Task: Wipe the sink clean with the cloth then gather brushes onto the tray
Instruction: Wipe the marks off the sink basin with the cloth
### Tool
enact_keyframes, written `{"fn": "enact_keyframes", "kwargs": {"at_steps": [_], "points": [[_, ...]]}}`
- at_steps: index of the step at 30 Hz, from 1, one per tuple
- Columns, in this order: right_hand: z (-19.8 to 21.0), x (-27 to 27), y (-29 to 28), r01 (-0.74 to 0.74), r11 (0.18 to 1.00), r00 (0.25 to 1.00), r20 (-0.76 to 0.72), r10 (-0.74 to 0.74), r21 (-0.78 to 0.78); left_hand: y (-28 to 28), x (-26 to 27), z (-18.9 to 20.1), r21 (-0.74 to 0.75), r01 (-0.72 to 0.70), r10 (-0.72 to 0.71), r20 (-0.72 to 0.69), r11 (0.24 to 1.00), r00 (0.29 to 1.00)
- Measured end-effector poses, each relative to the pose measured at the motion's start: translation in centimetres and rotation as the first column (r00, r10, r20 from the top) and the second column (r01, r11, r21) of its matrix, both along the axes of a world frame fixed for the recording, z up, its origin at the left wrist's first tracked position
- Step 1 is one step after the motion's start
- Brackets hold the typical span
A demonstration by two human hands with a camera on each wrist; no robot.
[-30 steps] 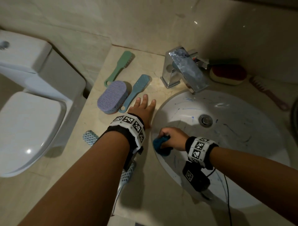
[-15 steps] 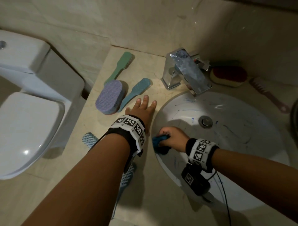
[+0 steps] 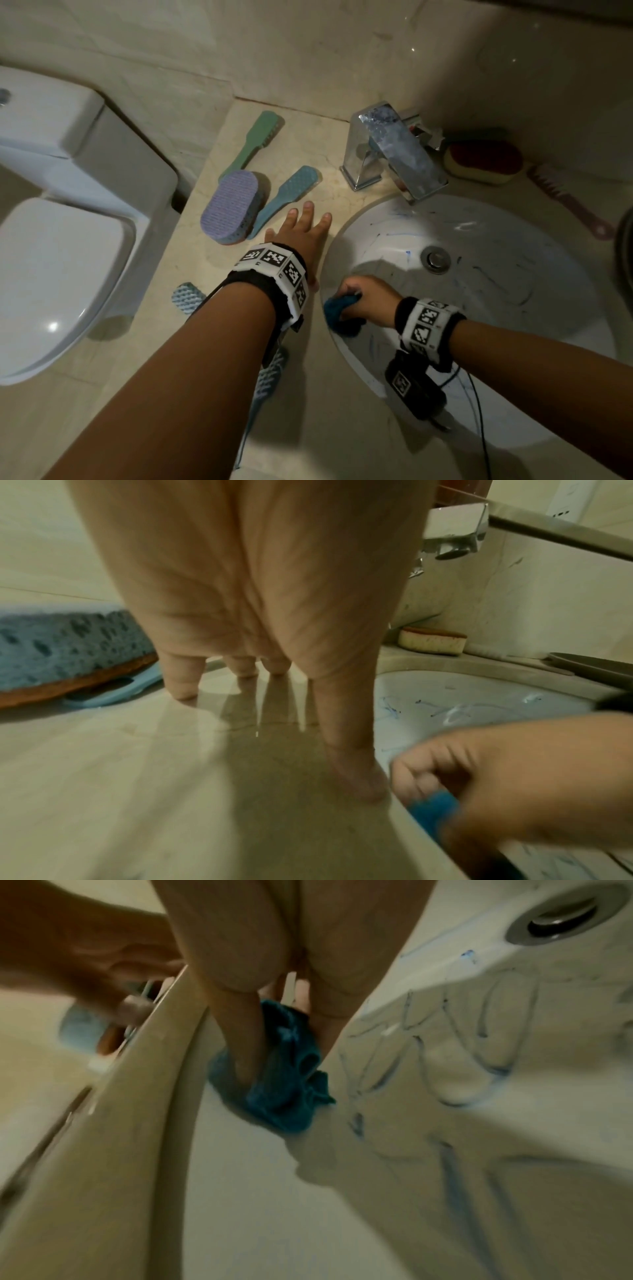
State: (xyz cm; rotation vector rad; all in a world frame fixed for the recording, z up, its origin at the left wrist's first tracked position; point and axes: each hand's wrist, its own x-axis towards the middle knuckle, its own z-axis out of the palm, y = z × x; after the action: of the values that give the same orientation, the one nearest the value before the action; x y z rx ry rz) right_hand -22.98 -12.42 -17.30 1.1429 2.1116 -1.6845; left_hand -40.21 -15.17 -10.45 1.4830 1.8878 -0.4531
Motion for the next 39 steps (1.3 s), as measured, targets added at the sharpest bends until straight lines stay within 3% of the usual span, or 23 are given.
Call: {"fn": "enact_keyframes", "kwargs": {"at_steps": [2, 3, 5, 6, 8, 9, 12, 14, 17, 20, 21, 24, 26, 30, 33, 37, 39], "points": [[-0.1, -1.7, 1.6, 0.245, 0.969, 0.969, -0.043, -0.244, 0.027, 0.0, -0.1, -0.1, 0.006, 0.0, 0.0, -0.002, 1.0, 1.0], [-0.4, -2.4, 2.9, 0.408, 0.913, 0.911, -0.075, -0.406, 0.017, 0.0, -0.1, -0.1, 0.008, -0.001, 0.001, -0.002, 1.0, 1.0], [-1.0, -2.9, 5.6, 0.678, 0.734, 0.725, -0.131, -0.677, -0.038, 0.1, -0.2, -0.2, 0.007, -0.001, 0.001, -0.001, 1.0, 1.0], [-1.6, -2.7, 6.7, 0.76, 0.648, 0.635, -0.152, -0.757, -0.052, 0.1, -0.1, -0.2, 0.007, -0.002, 0.002, -0.001, 1.0, 1.0], [-2.3, -2.3, 7.6, 0.831, 0.547, 0.525, -0.18, -0.832, -0.103, 0.1, -0.1, -0.3, 0.008, -0.004, 0.004, -0.003, 1.0, 1.0], [-2.1, -2.3, 7.3, 0.831, 0.54, 0.514, -0.184, -0.837, -0.134, 0.1, -0.1, -0.3, 0.007, -0.005, 0.005, -0.006, 1.0, 1.0], [-1.5, -2.7, 5.2, 0.719, 0.679, 0.659, -0.167, -0.734, -0.146, 0.1, 0.0, -0.3, 0.001, -0.006, 0.006, -0.011, 1.0, 1.0], [-1.4, -2.9, 4.5, 0.681, 0.715, 0.692, -0.18, -0.7, -0.161, 0.2, 0.0, -0.2, 0.0, -0.01, 0.01, -0.012, 1.0, 1.0], [-1.2, -2.9, 5.3, 0.772, 0.614, 0.588, -0.184, -0.788, -0.162, 0.1, 0.1, 0.0, 0.004, -0.008, 0.008, -0.015, 1.0, 1.0], [-1.0, -2.9, 5.6, 0.792, 0.527, 0.503, -0.16, -0.85, -0.31, 0.1, 0.1, 0.0, 0.009, -0.012, 0.012, -0.017, 1.0, 1.0], [-0.9, -3.0, 5.4, 0.773, 0.541, 0.521, -0.154, -0.84, -0.332, 0.1, 0.2, 0.0, 0.008, -0.011, 0.011, -0.017, 1.0, 1.0], [-1.1, -3.1, 4.5, 0.679, 0.693, 0.667, -0.193, -0.72, -0.242, 0.1, 0.1, -0.1, 0.001, -0.008, 0.008, -0.023, 1.0, 1.0], [-1.2, -3.3, 4.2, 0.665, 0.72, 0.688, -0.213, -0.694, -0.2, 0.2, 0.2, 0.0, 0.0, -0.009, 0.009, -0.026, 1.0, 1.0], [-2.1, -2.6, 6.4, 0.823, 0.56, 0.527, -0.244, -0.814, -0.092, 0.1, 0.2, 0.0, 0.002, -0.014, 0.014, -0.023, 1.0, 1.0], [-2.5, -1.7, 8.8, 0.873, 0.479, 0.487, -0.18, -0.855, 0.09, 0.0, 0.2, 0.1, 0.011, -0.019, 0.02, -0.019, 1.0, 1.0], [-3.4, 0.0, 10.2, 0.945, 0.283, 0.307, -0.155, -0.939, 0.161, 0.0, 0.3, 0.2, 0.008, -0.022, 0.023, -0.015, 1.0, 1.0], [-3.4, 0.5, 10.4, 0.947, 0.263, 0.291, -0.139, -0.947, 0.187, 0.0, 0.3, 0.2, 0.011, -0.023, 0.024, -0.017, 1.0, 1.0]]}}
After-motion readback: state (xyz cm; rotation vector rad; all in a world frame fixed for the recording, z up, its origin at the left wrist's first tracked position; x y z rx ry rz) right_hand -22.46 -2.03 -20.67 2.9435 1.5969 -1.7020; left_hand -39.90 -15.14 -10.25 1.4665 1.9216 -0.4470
